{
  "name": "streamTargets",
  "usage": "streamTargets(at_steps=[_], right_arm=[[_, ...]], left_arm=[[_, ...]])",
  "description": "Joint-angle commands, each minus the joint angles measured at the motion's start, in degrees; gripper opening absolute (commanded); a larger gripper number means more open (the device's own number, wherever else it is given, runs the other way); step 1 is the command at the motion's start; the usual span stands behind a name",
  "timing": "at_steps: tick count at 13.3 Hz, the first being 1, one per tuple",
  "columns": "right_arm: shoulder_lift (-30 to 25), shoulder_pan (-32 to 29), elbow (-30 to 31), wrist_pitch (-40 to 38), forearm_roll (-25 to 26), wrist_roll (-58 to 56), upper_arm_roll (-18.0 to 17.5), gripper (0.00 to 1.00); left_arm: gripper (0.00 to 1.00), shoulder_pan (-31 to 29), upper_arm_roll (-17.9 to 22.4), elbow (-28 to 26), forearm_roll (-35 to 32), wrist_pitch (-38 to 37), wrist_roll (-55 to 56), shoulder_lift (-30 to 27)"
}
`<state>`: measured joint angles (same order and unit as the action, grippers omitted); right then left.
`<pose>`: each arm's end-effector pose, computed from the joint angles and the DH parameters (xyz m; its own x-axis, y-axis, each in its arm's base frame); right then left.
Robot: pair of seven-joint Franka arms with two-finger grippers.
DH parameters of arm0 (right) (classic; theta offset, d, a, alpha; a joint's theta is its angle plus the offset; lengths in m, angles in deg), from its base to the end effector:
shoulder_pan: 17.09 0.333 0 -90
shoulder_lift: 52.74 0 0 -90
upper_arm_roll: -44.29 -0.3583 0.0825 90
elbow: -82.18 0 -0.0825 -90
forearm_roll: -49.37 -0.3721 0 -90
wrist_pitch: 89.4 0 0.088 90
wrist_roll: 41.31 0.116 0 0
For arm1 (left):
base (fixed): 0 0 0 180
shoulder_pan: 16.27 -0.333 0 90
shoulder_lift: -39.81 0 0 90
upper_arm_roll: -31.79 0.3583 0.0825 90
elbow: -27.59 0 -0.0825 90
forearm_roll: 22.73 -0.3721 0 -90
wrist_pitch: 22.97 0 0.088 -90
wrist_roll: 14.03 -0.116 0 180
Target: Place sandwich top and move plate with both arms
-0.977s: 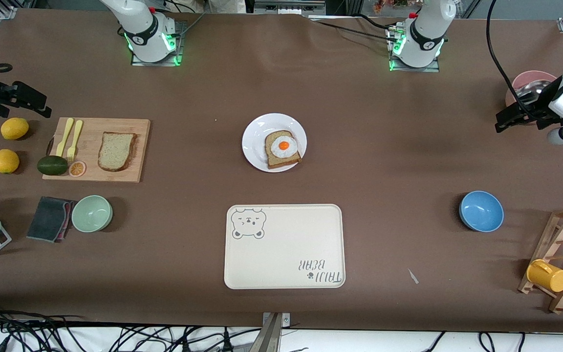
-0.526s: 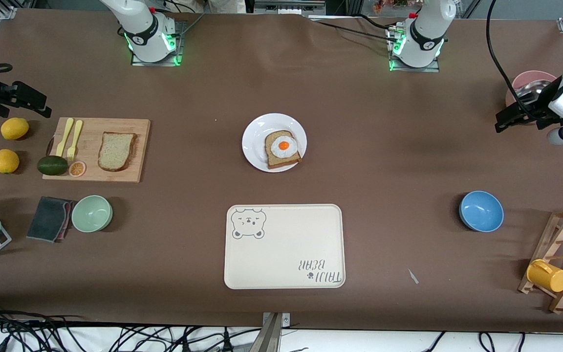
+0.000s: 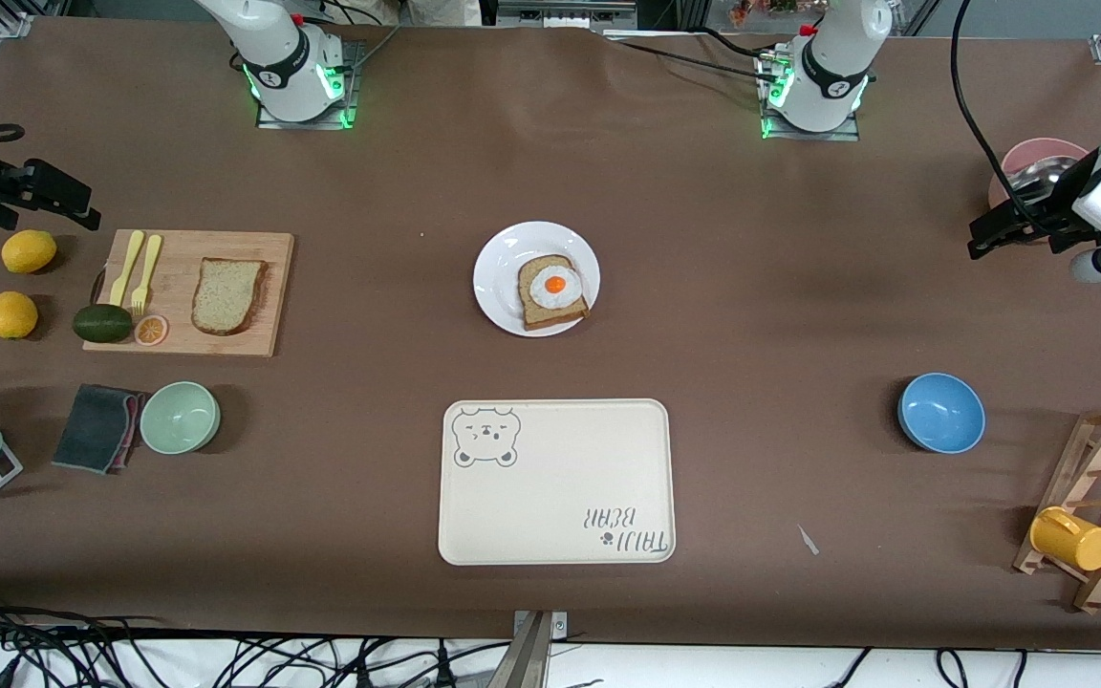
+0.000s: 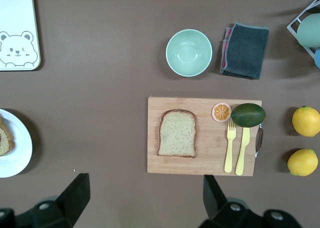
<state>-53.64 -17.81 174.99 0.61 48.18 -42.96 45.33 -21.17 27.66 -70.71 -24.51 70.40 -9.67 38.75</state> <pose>0.5354 -0.0141 0.6438 0.9995 -0.0019 -0.0325 -0.0026 -0.9998 -0.0220 0.5353 0.0103 0.6061 0.9940 0.0876 -0.0649 0.0853 -0.9957 -0.0372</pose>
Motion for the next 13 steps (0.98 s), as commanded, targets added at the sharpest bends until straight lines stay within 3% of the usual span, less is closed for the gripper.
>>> streamTargets(at_steps=[1,7,10,13], right_arm=[[-0.5,-0.9,0.4,-0.3,0.2,-0.4,-0.7,1.0],[0.1,-0.9,0.7,-0.3,0.4,0.2,-0.7,1.0],[2.4,-0.8,1.0,-2.1,0.7,0.2,-0.7,1.0],[4.8,-0.6,1.1,0.9,0.9,0.2,-0.8,1.0]], left_arm=[[1.0,-0.3,-0.1,0.7,1.1,0.1,-0.1,0.2],[1.0,0.3,-0.1,0.7,1.1,0.1,0.5,0.3],[1.0,0.3,-0.1,0.7,1.1,0.1,0.4,0.3],[1.0,0.3,-0.1,0.7,1.1,0.1,0.4,0.3]])
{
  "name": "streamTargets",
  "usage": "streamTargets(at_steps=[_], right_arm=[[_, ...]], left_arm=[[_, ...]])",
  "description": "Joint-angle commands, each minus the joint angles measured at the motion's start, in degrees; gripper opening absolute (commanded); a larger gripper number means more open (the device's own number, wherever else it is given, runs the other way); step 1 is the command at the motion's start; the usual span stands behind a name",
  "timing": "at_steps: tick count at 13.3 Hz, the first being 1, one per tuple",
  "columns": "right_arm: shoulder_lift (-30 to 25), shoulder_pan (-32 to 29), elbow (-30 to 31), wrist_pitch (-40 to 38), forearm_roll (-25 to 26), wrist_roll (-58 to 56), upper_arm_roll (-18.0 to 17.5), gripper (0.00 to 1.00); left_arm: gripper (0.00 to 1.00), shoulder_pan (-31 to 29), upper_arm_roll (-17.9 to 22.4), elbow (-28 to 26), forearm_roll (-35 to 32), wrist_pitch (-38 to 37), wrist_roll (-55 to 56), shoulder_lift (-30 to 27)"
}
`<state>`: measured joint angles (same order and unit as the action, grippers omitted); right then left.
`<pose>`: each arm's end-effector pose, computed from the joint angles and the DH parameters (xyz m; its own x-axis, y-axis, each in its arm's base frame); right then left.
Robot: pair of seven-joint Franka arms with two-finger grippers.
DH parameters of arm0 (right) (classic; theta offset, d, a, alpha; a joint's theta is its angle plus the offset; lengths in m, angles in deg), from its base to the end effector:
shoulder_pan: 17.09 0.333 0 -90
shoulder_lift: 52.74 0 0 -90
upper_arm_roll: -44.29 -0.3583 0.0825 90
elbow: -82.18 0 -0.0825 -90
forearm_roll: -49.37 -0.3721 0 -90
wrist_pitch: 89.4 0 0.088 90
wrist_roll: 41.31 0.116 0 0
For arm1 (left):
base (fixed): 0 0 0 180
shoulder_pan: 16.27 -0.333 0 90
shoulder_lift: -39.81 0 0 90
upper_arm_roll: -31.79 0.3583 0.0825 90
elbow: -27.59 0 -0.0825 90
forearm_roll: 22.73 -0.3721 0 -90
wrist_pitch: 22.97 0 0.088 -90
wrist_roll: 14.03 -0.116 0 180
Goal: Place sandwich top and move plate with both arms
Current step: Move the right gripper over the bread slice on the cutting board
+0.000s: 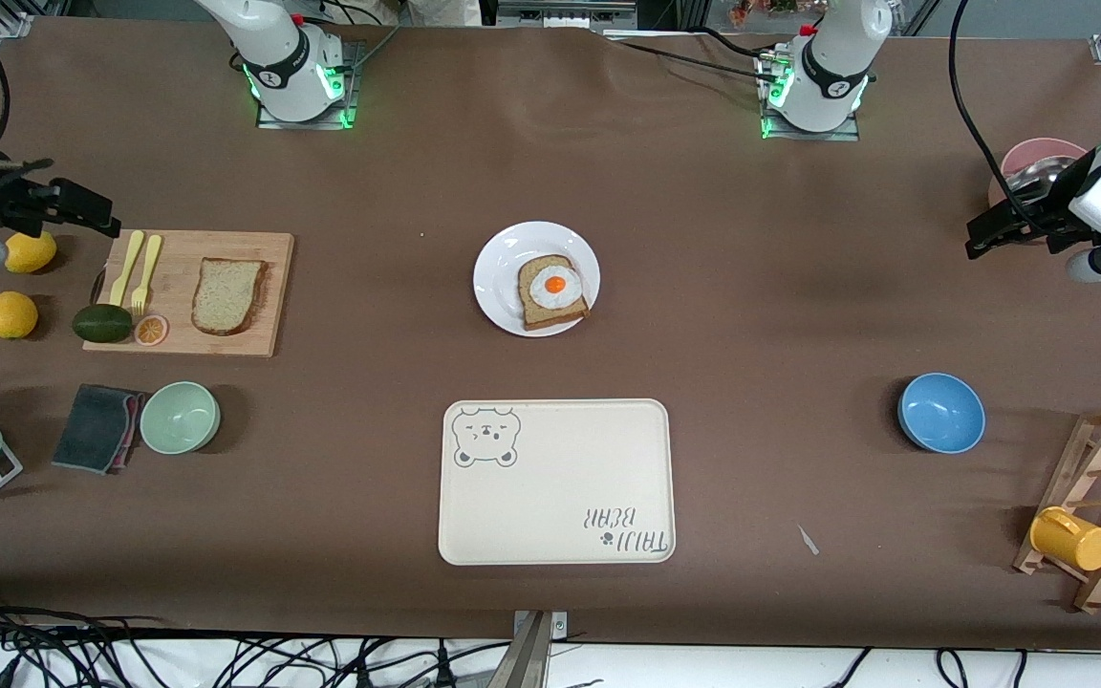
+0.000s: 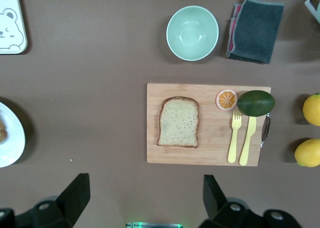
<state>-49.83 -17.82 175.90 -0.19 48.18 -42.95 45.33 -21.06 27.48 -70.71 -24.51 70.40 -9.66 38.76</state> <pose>0.5518 -0.0144 0.5993 0.9917 -0.0018 -0.1285 -0.0049 -0.9997 -0.0234 0.5354 0.0076 0.6060 0.9944 0.0828 -0.0651 0.0805 -0.9961 -0.0373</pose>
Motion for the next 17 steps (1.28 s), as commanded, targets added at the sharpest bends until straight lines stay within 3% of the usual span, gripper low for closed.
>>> streamTargets(at_steps=[1,6,12,17], right_arm=[[2.3,-0.5,0.5,2.9,1.0,0.2,-0.8,1.0],[7.6,1.2,6.5,10.1,1.6,4.4,-0.8,1.0],[7.8,5.4,19.3,25.3,11.0,20.0,-0.8,0.99],[9.9,6.8,32.0,42.4,20.5,37.1,-0.8,0.89]], left_arm=[[1.0,0.2,0.1,0.7,1.1,0.1,0.4,0.3],[1.0,0.3,0.1,0.7,1.1,0.1,0.6,0.3],[1.0,0.4,0.1,0.7,1.8,0.1,0.6,0.9],[1.0,0.1,0.1,0.7,4.2,0.5,0.6,1.3]])
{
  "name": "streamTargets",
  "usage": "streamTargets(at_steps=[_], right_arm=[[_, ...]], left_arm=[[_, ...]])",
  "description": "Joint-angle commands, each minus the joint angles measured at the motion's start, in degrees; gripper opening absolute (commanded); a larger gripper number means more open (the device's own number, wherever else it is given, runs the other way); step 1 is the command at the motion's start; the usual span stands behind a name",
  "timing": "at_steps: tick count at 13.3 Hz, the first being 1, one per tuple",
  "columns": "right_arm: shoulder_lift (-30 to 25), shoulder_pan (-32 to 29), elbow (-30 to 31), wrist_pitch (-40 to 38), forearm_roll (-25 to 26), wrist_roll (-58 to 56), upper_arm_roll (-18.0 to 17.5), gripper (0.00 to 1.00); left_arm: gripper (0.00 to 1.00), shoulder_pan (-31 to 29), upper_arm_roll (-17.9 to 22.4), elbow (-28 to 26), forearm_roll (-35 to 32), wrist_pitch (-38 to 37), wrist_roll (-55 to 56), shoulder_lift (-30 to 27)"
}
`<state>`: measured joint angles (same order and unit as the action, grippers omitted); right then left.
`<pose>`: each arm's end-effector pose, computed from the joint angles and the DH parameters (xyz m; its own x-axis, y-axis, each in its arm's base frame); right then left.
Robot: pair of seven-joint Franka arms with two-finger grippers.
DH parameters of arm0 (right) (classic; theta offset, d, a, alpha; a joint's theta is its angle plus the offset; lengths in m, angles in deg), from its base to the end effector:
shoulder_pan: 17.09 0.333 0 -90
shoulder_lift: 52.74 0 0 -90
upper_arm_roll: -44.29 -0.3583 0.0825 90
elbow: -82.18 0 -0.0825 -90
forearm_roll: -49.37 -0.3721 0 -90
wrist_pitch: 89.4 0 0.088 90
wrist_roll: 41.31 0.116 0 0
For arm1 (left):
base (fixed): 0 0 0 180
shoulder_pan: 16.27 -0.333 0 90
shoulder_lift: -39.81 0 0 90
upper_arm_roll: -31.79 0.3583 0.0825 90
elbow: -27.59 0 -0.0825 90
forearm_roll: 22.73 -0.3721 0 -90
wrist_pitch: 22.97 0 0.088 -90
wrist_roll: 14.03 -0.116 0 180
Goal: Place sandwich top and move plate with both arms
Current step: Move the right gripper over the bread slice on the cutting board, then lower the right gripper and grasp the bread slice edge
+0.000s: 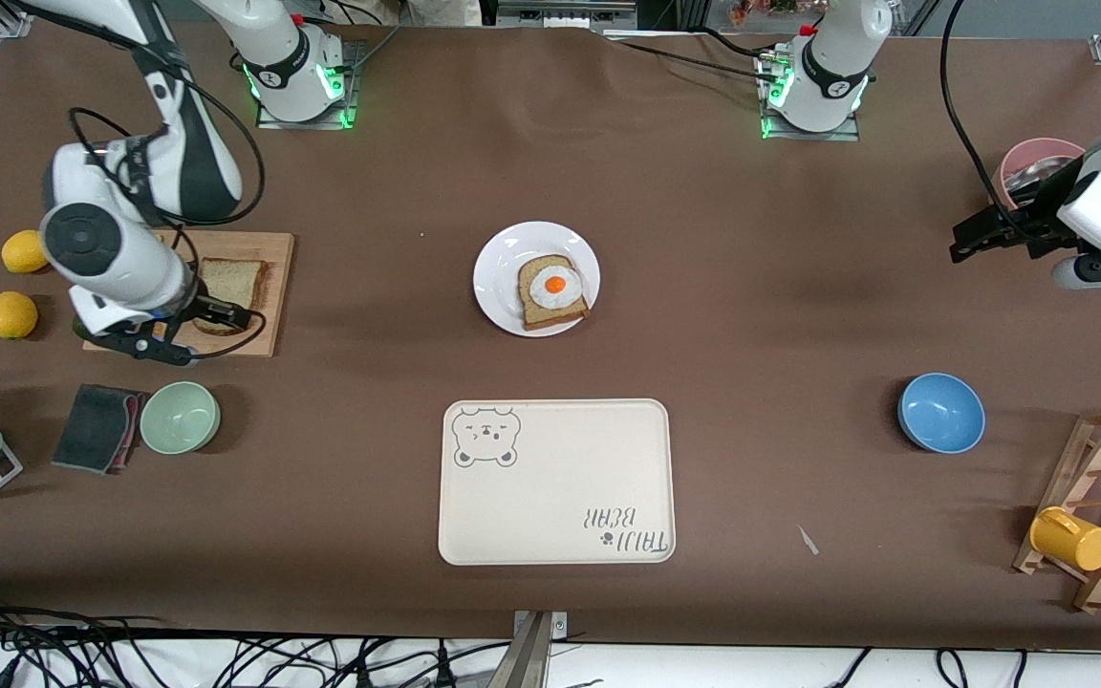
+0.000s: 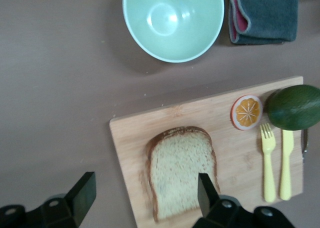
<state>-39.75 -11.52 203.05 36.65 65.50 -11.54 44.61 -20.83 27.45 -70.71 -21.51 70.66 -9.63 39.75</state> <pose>0.5577 0.0396 0.3396 0.9684 -0.2474 -0.0326 -0.2317 -0.9399 0.2508 0.5406 -0.0003 0.5970 0.9933 0.0819 -0.0818 0.0833 -0.9964 0.0148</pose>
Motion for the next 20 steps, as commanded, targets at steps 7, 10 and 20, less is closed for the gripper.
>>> streamTargets(at_steps=[7,10,20], right_arm=[[5.6,1.2,6.1,8.2,12.1,17.4,-0.1,0.67],[7.0,1.1,6.1,9.6,12.1,17.4,-0.1,0.59],[9.1,0.9,6.1,10.2,12.2,17.5,0.5,0.26]], left_arm=[[1.0,0.0,0.1,0.6,1.2,0.4,0.5,0.8],[1.0,-0.1,0.1,0.3,1.2,0.7,0.5,0.8],[1.0,-0.1,0.1,0.3,1.2,0.8,0.5,0.8]])
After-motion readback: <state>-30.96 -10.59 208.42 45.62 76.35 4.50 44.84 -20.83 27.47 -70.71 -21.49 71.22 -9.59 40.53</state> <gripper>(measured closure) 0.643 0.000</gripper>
